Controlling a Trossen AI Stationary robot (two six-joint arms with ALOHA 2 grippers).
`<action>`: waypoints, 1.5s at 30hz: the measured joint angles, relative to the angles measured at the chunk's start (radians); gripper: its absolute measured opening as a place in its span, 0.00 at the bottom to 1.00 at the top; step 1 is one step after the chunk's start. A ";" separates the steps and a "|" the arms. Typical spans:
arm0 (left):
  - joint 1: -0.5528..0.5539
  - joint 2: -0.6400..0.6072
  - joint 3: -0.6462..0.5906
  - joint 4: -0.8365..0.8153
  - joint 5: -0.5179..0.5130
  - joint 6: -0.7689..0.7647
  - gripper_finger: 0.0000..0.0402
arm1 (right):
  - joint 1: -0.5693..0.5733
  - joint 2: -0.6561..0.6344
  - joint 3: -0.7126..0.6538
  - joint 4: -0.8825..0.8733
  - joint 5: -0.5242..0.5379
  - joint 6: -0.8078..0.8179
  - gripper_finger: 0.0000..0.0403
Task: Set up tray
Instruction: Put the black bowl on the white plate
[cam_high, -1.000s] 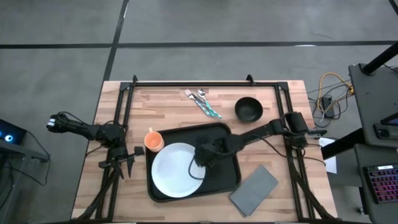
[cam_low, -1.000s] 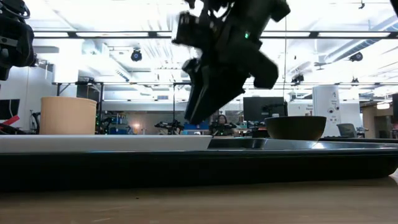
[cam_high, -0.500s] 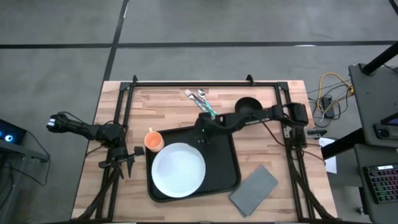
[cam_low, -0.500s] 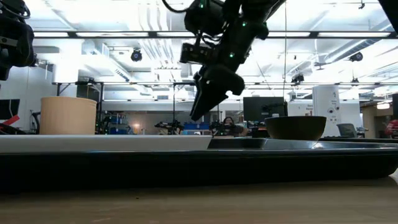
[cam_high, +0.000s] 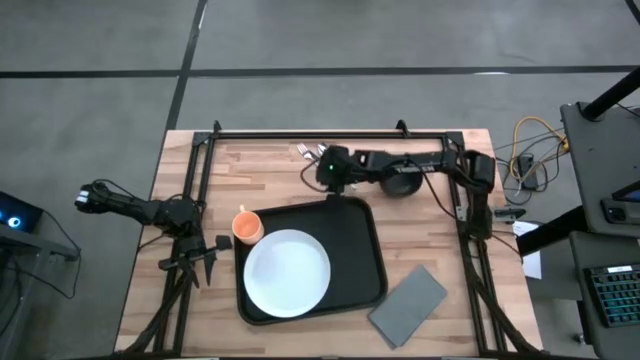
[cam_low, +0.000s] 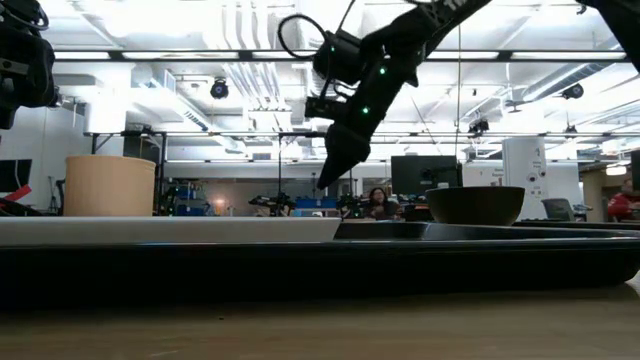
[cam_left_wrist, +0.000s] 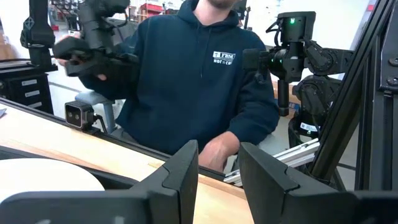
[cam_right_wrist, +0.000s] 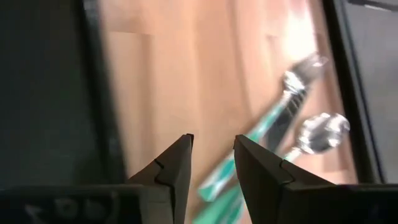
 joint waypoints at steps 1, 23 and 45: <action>0.000 0.000 0.000 0.000 0.000 0.000 0.24 | -0.015 0.000 0.000 0.004 0.000 0.004 0.27; 0.000 0.000 0.000 0.000 0.000 0.000 0.24 | -0.135 0.003 0.000 -0.025 -0.025 0.074 0.33; 0.000 0.000 0.000 0.000 0.000 0.000 0.24 | -0.139 0.065 -0.014 -0.029 -0.027 0.110 0.33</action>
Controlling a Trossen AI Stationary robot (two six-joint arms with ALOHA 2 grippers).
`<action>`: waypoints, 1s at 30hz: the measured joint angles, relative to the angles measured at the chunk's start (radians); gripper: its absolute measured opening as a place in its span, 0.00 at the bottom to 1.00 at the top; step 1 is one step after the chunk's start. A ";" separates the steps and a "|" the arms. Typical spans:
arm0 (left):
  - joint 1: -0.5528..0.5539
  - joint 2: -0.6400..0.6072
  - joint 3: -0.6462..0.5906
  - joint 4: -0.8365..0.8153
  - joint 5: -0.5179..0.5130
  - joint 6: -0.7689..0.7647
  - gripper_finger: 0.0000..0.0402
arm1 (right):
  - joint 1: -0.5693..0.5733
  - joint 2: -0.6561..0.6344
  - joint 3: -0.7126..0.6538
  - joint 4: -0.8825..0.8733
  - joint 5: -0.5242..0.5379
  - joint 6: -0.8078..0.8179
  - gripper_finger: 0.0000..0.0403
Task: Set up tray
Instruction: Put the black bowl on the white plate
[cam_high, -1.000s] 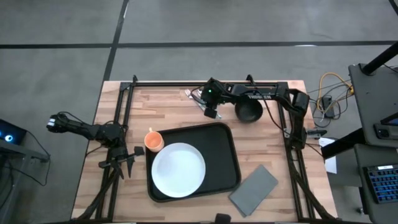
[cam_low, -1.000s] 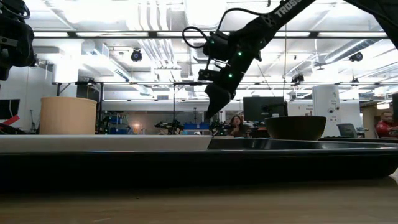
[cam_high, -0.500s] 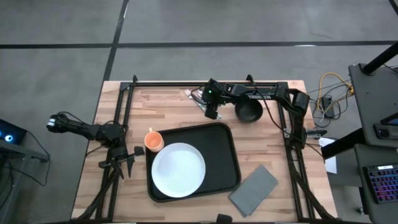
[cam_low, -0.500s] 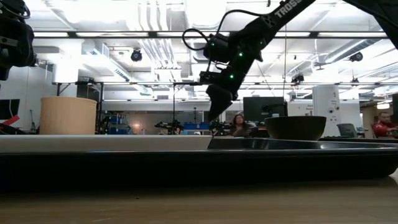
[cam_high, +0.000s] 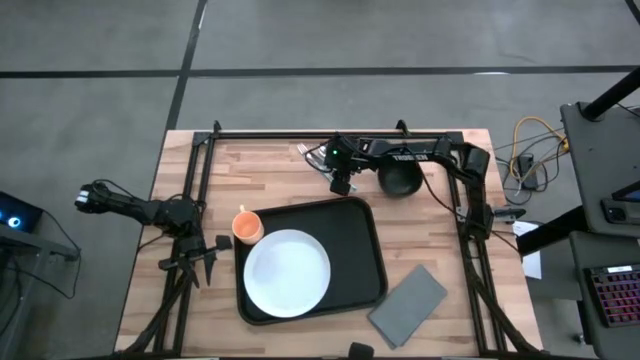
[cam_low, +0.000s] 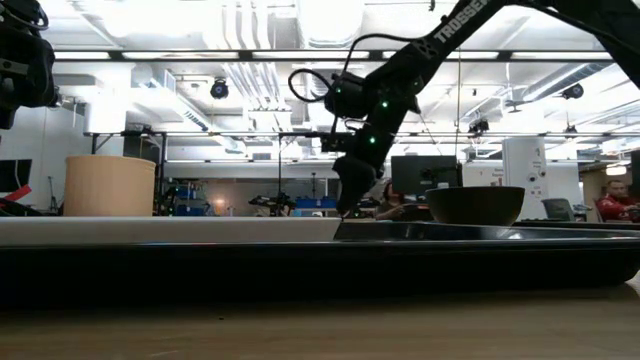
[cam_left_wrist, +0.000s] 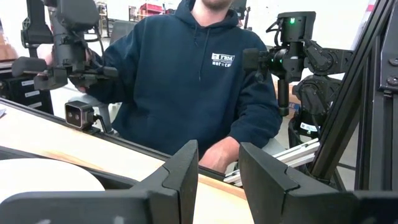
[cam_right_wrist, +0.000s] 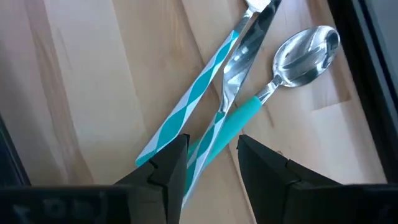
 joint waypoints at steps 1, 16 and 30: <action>0.000 0.000 0.000 0.000 0.000 0.000 0.24 | -0.002 0.002 0.003 0.001 0.000 0.006 0.33; 0.000 0.000 0.000 0.000 0.000 0.000 0.24 | -0.006 0.015 0.006 -0.019 -0.015 0.050 0.27; 0.000 0.000 0.000 0.000 0.000 0.000 0.24 | -0.007 0.015 0.003 -0.040 -0.077 0.081 0.27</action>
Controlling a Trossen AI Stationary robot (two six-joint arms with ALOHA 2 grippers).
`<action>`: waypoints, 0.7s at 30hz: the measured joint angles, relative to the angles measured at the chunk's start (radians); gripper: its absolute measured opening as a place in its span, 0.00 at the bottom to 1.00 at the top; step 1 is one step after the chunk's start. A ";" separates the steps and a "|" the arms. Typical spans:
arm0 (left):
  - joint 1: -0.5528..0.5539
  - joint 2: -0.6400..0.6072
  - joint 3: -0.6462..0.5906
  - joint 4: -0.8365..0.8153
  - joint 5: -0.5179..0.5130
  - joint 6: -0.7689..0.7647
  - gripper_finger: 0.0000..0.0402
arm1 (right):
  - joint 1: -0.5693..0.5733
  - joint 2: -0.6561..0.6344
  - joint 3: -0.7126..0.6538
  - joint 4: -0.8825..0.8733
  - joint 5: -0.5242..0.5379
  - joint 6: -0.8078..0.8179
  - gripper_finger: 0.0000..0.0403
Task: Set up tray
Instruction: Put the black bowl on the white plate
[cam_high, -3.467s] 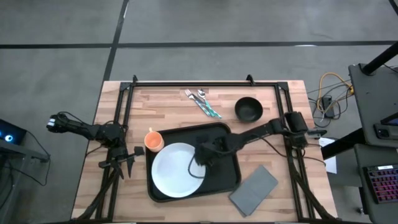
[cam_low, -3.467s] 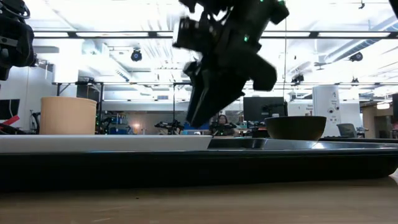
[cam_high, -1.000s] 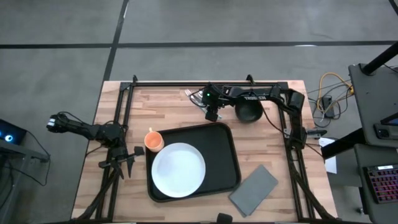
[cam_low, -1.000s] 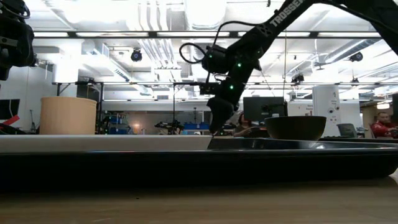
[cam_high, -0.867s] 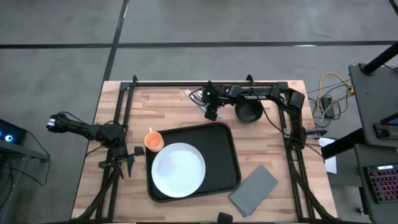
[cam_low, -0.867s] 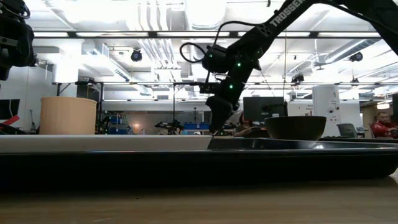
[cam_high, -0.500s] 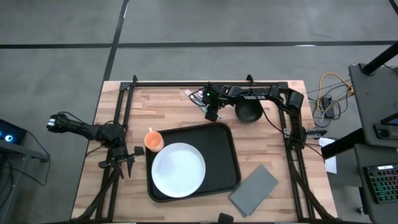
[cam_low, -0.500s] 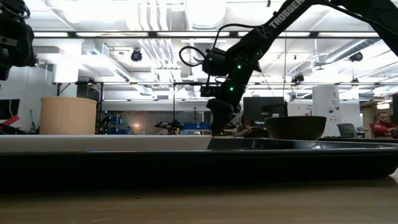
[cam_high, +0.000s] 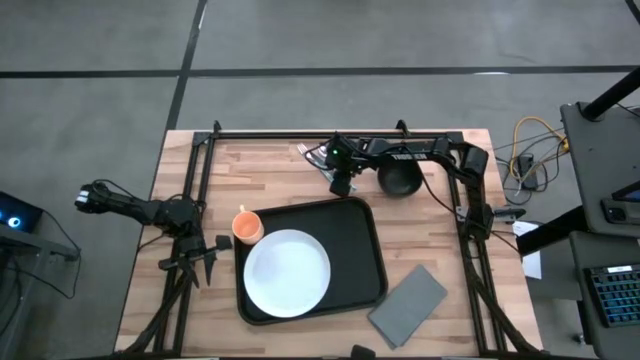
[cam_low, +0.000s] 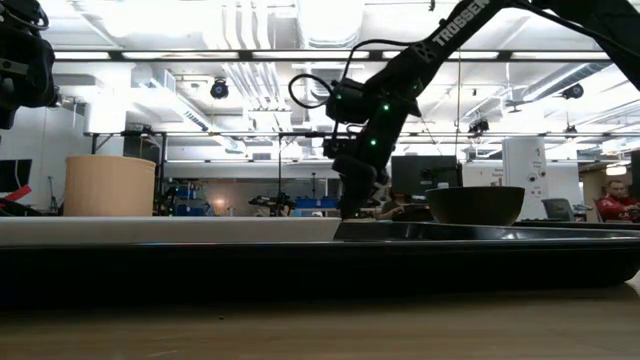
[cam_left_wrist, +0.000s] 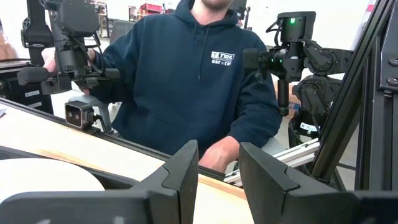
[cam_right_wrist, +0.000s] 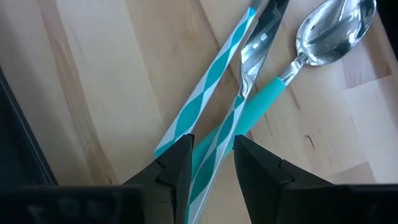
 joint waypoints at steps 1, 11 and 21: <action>0.000 0.000 0.000 0.000 0.000 0.000 0.24 | 0.000 0.000 0.000 -0.001 0.000 0.000 0.28; 0.000 0.000 0.000 0.000 0.000 0.000 0.24 | 0.000 0.000 0.000 0.000 0.001 0.003 0.27; 0.000 0.000 0.000 0.000 0.000 0.000 0.24 | 0.000 0.000 0.004 -0.013 0.007 -0.031 0.29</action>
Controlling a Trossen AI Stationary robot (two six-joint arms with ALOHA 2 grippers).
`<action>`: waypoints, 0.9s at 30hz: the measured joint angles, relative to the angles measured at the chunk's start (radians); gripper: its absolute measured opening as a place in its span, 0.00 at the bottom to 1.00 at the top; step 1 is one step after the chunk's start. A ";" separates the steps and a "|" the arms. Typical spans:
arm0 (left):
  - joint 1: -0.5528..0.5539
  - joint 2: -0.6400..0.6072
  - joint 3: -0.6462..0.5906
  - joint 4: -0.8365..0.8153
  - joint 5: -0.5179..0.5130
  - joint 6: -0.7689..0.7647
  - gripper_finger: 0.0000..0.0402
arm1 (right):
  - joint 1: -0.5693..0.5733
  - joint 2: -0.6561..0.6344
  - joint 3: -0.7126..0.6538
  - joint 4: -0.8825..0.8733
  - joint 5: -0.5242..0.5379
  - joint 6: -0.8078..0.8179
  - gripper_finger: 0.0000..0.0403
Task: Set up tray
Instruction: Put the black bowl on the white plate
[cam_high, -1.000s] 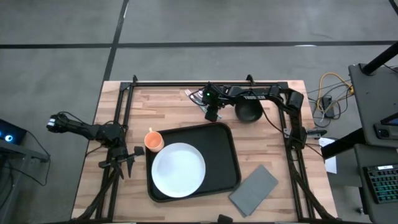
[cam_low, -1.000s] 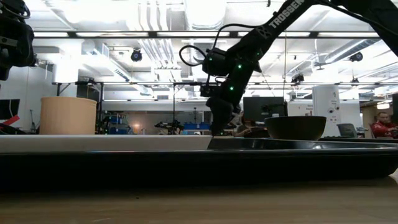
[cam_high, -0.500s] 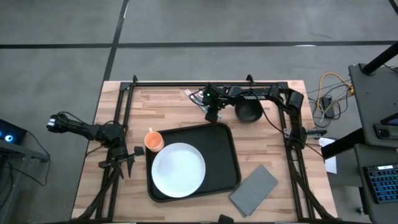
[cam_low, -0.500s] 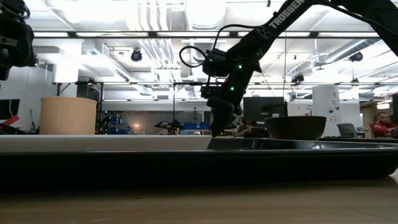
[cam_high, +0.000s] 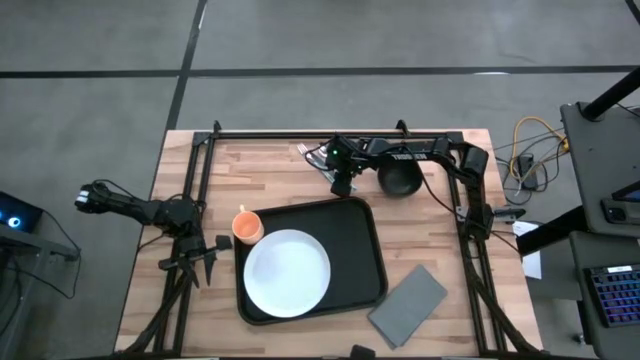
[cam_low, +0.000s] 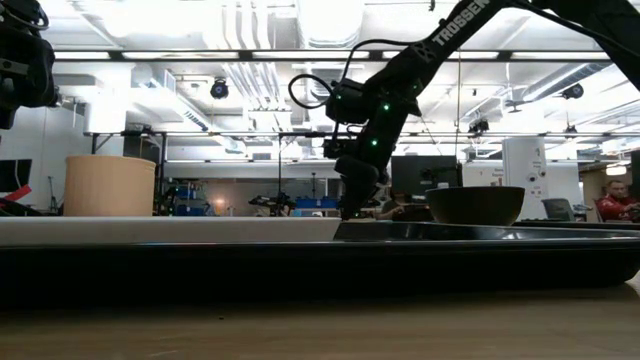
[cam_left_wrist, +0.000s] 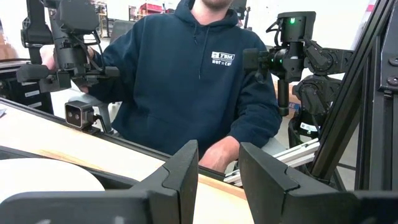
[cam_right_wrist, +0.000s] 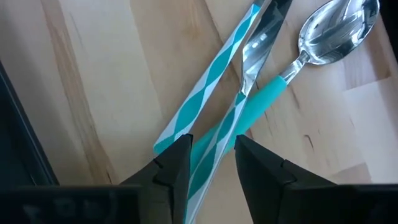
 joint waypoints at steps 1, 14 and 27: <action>0.000 0.000 0.000 0.000 0.000 0.000 0.24 | 0.000 -0.001 0.002 0.001 0.000 -0.001 0.29; 0.000 0.000 0.000 0.000 0.000 0.000 0.24 | 0.005 -0.017 0.017 -0.042 0.000 -0.019 0.27; 0.000 0.000 0.000 0.000 0.000 0.000 0.24 | 0.050 -0.091 -0.008 -0.121 0.003 0.018 0.28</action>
